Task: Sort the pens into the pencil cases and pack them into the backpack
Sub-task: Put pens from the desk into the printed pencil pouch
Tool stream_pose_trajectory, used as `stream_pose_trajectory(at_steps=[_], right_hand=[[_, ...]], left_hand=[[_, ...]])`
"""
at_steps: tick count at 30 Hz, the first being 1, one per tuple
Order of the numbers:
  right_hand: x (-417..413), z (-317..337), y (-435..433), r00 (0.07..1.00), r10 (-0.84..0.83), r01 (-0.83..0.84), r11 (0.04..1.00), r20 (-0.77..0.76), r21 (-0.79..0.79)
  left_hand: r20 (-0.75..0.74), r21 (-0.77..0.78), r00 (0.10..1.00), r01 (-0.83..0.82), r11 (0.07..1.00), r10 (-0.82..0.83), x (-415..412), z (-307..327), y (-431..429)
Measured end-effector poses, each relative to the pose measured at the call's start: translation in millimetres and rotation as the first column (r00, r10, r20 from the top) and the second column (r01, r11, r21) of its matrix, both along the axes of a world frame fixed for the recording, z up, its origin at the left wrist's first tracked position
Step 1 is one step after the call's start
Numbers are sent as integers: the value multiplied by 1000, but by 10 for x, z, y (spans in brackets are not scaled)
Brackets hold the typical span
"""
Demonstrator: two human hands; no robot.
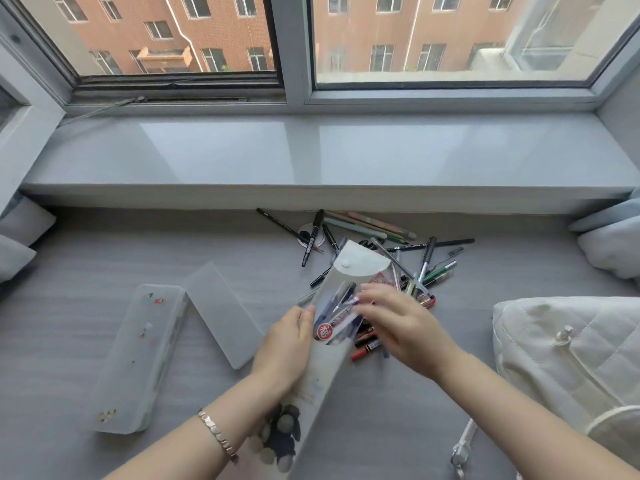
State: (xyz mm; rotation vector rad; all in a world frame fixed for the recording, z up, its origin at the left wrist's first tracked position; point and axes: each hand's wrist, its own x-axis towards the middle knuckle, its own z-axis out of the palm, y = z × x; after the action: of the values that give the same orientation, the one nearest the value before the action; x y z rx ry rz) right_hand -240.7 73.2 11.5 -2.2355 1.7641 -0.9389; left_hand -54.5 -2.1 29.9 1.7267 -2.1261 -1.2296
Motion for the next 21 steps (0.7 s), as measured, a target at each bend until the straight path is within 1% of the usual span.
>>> stream_pose_trajectory(at_steps=[1, 2, 3, 4, 5, 6, 7, 8, 10, 12, 14, 16, 18, 21], right_hand=[[-92, 0, -41, 985, -152, 153, 988, 76, -6], [-194, 0, -96, 931, -334, 333, 942, 146, 37], [-300, -14, -160, 843, -508, 493, 861, 179, 125], [-404, -35, -224, 756, -638, 597, 764, 148, 244], [-490, -57, -284, 698, -712, 646, 670, 72, 367], [-555, -68, -342, 677, -736, 654, 596, -10, 466], [-592, -75, -404, 677, -732, 647, 541, -78, 537], [-600, -71, -454, 682, -717, 644, 500, -140, 579], [-578, -74, -546, 671, -702, 663, 422, -240, 618], [-551, -70, -620, 640, -722, 676, 366, -263, 640], [-545, -66, -660, 610, -763, 662, 341, -215, 668], [-549, -67, -647, 582, -802, 638, 346, -136, 688], [-550, -61, -588, 561, -827, 613, 388, -33, 688], [-554, -17, -467, 570, -816, 585, 485, 96, 651]], left_hand=[[6, -7, 1000, -15, 1000, 15, -1, 1, -25], [9, -13, 1000, -25, 1000, 25, -7, -2, -53], [5, -18, 1000, -30, 999, 30, -16, -3, -79], [-2, -21, 999, -33, 999, 33, -27, -14, -103], [-12, -22, 999, -37, 999, 37, -40, -18, -123], [-16, -21, 999, -40, 999, 40, -57, -22, -138], [-13, -21, 999, -42, 999, 41, -78, -20, -153], [-9, -20, 999, -43, 999, 43, -95, -13, -156], [-12, -25, 999, -43, 999, 43, -128, -9, -165], [-22, -32, 999, -44, 999, 44, -149, -7, -168], [-32, -35, 998, -49, 998, 47, -155, -2, -161], [-35, -43, 998, -52, 998, 50, -138, 4, -150], [-34, -40, 998, -61, 997, 60, -106, 9, -137], [-25, -37, 998, -57, 998, 56, -55, -2, -138]])
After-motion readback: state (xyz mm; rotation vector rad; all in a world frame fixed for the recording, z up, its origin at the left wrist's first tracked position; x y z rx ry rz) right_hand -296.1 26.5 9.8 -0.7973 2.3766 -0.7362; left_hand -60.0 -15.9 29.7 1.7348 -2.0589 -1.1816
